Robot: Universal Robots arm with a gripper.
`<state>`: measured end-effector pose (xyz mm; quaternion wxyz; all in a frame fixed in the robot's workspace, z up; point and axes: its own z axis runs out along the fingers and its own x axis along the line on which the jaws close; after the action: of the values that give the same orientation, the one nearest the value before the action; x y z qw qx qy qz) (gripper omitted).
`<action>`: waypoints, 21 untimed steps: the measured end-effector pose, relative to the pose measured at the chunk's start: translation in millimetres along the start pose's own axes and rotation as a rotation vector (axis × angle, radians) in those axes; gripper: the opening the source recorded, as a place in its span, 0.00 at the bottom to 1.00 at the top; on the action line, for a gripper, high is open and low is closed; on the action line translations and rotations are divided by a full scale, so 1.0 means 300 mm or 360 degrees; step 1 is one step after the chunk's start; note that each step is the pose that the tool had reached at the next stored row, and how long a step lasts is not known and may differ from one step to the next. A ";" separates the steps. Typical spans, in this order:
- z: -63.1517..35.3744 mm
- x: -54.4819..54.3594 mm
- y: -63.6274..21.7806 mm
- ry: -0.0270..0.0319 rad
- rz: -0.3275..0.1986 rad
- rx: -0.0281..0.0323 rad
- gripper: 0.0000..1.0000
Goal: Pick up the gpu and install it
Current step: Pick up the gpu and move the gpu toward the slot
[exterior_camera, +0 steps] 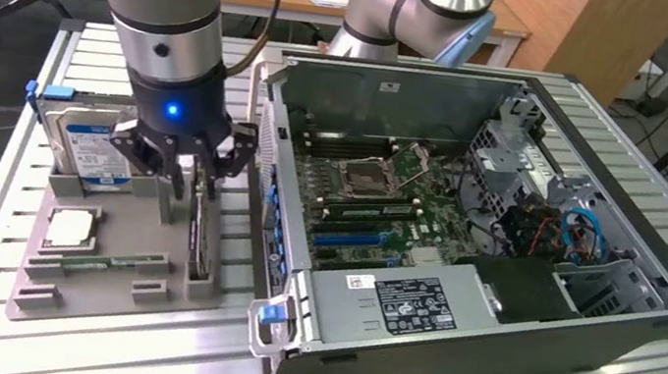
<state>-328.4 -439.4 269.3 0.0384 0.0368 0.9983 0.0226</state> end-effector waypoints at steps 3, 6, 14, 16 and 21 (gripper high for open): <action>0.006 0.000 0.000 0.00003 0.0000 0.00005 0.41; 0.006 0.001 0.000 0.00002 0.0000 0.00004 0.41; 0.008 0.007 -0.001 0.00001 0.0000 0.00006 0.41; 0.012 0.008 -0.002 0.00000 0.0000 0.00007 0.41; 0.029 0.008 -0.006 0.00001 0.0000 0.00008 0.41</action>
<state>-330.4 -440.8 260.5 0.0384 0.0368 0.9983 0.0224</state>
